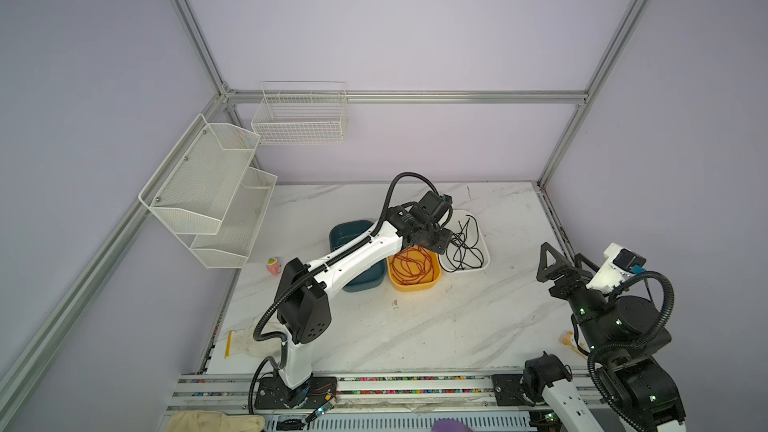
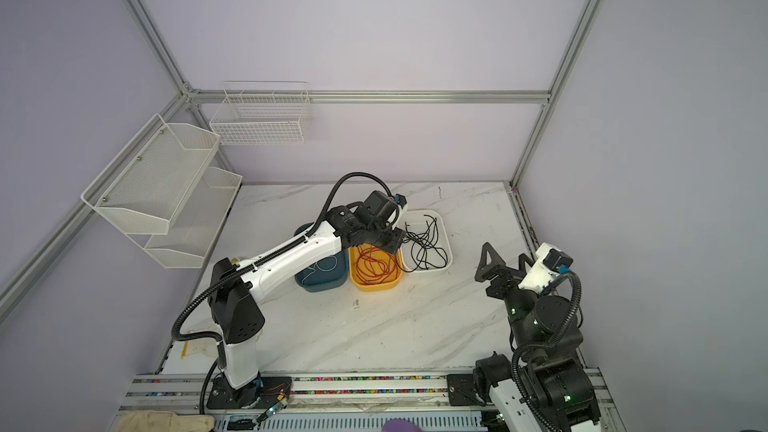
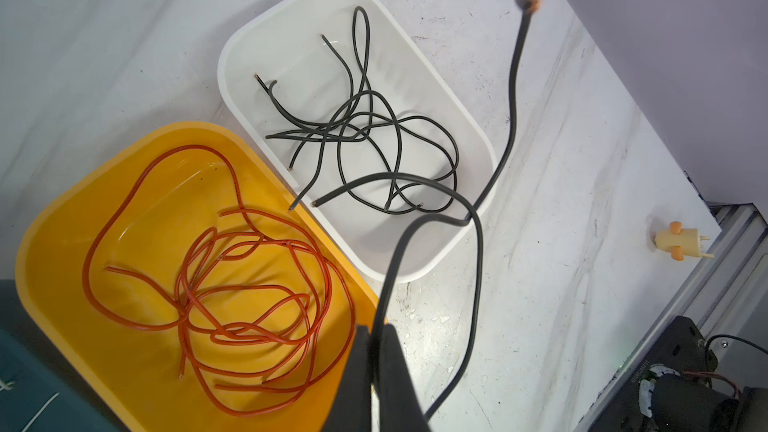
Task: Untangle the cables
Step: 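Lift the black cable with the left gripper and carry it toward the white tray, then lower the black cable into the white tray and open the left gripper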
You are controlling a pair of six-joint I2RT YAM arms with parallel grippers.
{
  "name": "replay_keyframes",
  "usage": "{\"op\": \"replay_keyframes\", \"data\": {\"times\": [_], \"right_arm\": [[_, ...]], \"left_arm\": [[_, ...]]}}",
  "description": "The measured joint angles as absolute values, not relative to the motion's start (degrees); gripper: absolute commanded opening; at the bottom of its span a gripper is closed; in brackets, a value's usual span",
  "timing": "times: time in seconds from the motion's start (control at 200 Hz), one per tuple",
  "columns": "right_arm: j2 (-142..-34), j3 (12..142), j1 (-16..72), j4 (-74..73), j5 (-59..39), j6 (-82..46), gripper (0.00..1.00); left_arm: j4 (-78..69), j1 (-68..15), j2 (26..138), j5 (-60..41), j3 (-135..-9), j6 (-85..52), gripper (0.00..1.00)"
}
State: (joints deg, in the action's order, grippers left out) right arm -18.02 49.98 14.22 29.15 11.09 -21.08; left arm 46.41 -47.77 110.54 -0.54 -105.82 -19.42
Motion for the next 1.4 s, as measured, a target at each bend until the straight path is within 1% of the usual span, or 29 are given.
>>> {"op": "replay_keyframes", "data": {"times": [0.44, 1.015, 1.4], "right_arm": [[-17.56, 49.58, 14.22, 29.19, 13.28, -21.06, 0.98], [-17.56, 49.58, 14.20, 29.17, 13.96, -20.84, 0.98], [-17.56, 49.58, 14.20, 29.17, 14.06, -20.67, 0.98]], "left_arm": [[44.40, -47.77, 117.16, -0.54, -109.38, -18.26, 0.00], [43.70, -47.77, 125.62, 2.28, -117.01, -17.26, 0.00], [43.29, -47.64, 129.71, 3.51, -117.86, -16.84, 0.00]]}}
